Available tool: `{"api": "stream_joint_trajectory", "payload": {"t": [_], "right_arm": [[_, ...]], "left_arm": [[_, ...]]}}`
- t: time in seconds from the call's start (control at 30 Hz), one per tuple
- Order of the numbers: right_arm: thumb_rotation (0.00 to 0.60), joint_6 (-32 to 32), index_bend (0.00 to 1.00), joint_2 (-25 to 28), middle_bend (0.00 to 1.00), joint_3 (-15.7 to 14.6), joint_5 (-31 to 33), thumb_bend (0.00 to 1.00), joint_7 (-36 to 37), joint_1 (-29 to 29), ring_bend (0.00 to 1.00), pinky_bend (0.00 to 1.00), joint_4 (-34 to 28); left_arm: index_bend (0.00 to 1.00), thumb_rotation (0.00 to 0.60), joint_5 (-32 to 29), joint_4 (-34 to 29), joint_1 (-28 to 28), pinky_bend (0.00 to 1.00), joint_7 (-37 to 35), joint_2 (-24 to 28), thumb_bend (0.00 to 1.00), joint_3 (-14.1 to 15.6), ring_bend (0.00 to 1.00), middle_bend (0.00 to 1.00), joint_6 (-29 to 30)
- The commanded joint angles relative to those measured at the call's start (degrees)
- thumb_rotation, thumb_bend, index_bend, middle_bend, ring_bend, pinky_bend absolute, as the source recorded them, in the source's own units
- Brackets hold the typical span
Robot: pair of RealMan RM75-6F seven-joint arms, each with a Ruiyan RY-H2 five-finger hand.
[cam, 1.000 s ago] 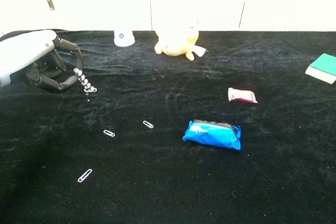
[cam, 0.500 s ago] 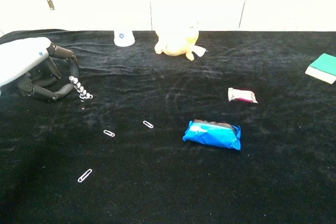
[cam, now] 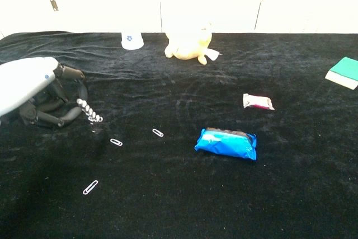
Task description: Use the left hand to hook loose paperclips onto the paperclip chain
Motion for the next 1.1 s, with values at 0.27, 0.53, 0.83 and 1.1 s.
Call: {"api": "stream_joint_trajectory", "payload": {"t": [0.27,0.53,0.83,1.1], "right_arm": [[0.6,2.0,0.0,0.4,0.0,-0.2,-0.8,0.23,1.2,-0.8,0.0,0.0,0.4],[0.6,2.8,0.0,0.5,0.0,-0.2,-0.9,0.23,1.6,-1.1,0.0,0.0,0.5],[0.6,3.1,0.0,0.5,0.0,0.0,-0.8,0.23,1.8,-1.2,0.0,0.0,0.6],[0.6,3.0,0.0,0.5,0.0,0.2,-0.4,0.23,1.5,-1.2,0.0,0.0,0.5]], "left_arm": [[0.75,0.6,0.5,1.9,0.7,1.0,0.8,-2.4,0.66,0.4,1.0,1.0,-1.8],[0.75,0.6,-0.2,3.8,0.7,1.0,0.2,-3.7,0.66,-0.1,1.0,1.0,-3.9],[0.75,0.6,-0.8,5.5,0.6,1.0,0.0,-4.6,0.66,-0.7,1.0,1.0,-5.7],[0.75,0.6,-1.8,6.8,0.3,1.0,-0.9,-4.7,0.66,-1.7,1.0,1.0,-7.2]]}}
